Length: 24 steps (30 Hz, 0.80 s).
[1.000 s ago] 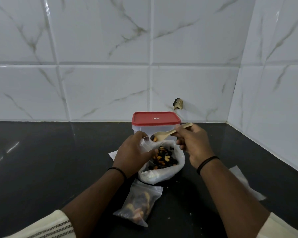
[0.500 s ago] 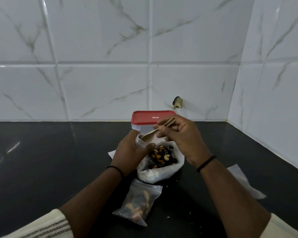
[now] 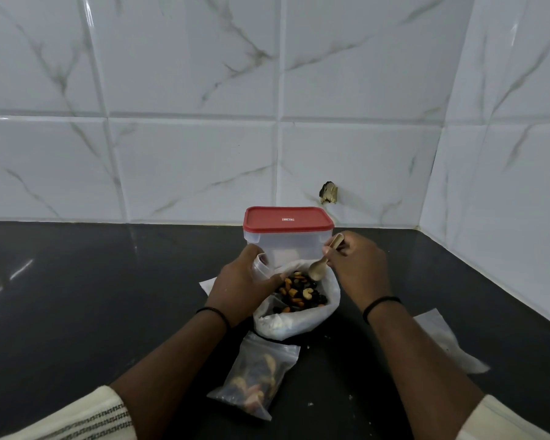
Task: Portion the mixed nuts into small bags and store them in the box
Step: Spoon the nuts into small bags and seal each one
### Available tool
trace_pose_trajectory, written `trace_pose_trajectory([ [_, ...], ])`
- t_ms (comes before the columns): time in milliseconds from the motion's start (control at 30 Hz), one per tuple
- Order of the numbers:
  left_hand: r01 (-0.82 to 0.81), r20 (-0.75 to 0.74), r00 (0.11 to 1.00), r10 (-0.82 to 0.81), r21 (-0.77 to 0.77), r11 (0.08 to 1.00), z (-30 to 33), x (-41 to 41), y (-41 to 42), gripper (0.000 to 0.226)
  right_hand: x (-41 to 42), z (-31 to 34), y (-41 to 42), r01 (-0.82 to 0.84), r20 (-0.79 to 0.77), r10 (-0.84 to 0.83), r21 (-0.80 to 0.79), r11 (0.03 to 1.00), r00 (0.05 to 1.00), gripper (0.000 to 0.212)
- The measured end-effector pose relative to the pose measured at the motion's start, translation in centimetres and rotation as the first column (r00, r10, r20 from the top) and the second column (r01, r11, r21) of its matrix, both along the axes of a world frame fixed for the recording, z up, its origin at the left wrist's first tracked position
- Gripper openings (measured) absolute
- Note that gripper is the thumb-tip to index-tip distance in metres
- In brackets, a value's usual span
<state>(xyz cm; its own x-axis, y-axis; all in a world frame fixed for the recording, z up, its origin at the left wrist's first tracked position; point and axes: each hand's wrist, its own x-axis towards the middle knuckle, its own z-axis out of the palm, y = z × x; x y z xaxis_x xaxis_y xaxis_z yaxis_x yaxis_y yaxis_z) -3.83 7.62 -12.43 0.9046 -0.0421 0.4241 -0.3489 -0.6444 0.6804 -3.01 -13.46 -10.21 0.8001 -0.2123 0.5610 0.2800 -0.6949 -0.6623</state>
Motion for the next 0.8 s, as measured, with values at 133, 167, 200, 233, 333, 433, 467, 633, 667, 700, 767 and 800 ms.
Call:
trace_pose_trajectory([
  [133,-0.005,-0.005,1.0,0.005,0.001,1.0,0.0,0.0,0.0,0.039,-0.1,-0.1,0.3,-0.023,0.005,0.024,-0.101,0.995,1.0,0.015],
  [167,-0.002,-0.004,1.0,0.002,0.003,1.0,0.0,0.0,0.0,0.039,-0.1,-0.1,0.4,-0.013,0.003,0.013,-0.117,0.993,1.0,0.017],
  [200,0.001,-0.001,1.0,-0.001,0.007,1.0,0.0,0.0,0.0,0.038,0.0,-0.1,0.4,0.002,-0.001,-0.003,-0.121,0.993,1.0,0.018],
  [233,0.004,0.002,1.0,-0.004,0.012,1.0,0.0,0.0,0.0,0.038,0.1,-0.1,0.3,0.021,-0.011,-0.023,-0.108,0.994,1.0,0.018],
  [333,0.01,0.002,1.0,-0.01,0.021,1.0,-0.1,0.1,-0.1,0.039,0.5,-0.1,-0.1,0.048,-0.083,-0.044,0.047,0.998,0.996,0.014],
  [433,0.019,0.005,1.0,-0.019,0.025,1.0,-0.1,0.0,-0.1,0.039,0.4,-0.4,0.0,-0.012,-0.206,0.095,0.372,0.928,0.974,0.009],
  [467,0.022,0.006,1.0,-0.022,0.022,1.0,-0.1,0.0,-0.1,0.039,0.2,-0.6,0.3,-0.024,-0.24,0.153,0.467,0.884,0.959,0.007],
  [633,0.013,0.003,1.0,-0.013,0.026,1.0,0.0,0.0,-0.1,0.037,-0.4,-0.3,0.7,-0.038,-0.316,0.343,0.684,0.729,0.885,0.013],
  [667,0.014,-0.002,1.0,-0.014,0.023,1.0,0.0,0.0,-0.1,0.036,-0.5,-0.2,0.7,-0.035,-0.318,0.362,0.707,0.706,0.876,0.015],
  [700,0.018,-0.005,1.0,-0.018,0.019,1.0,0.0,0.0,-0.1,0.036,-0.5,-0.1,0.6,-0.029,-0.321,0.377,0.726,0.687,0.869,0.018],
  [767,0.026,-0.005,1.0,-0.026,0.016,1.0,0.0,-0.1,-0.1,0.036,-0.6,0.0,0.6,-0.011,-0.326,0.397,0.76,0.649,0.858,0.021],
  [800,0.028,-0.003,1.0,-0.028,0.019,0.999,0.0,-0.1,-0.1,0.036,-0.6,0.0,0.5,0.001,-0.328,0.403,0.776,0.63,0.854,0.021],
])
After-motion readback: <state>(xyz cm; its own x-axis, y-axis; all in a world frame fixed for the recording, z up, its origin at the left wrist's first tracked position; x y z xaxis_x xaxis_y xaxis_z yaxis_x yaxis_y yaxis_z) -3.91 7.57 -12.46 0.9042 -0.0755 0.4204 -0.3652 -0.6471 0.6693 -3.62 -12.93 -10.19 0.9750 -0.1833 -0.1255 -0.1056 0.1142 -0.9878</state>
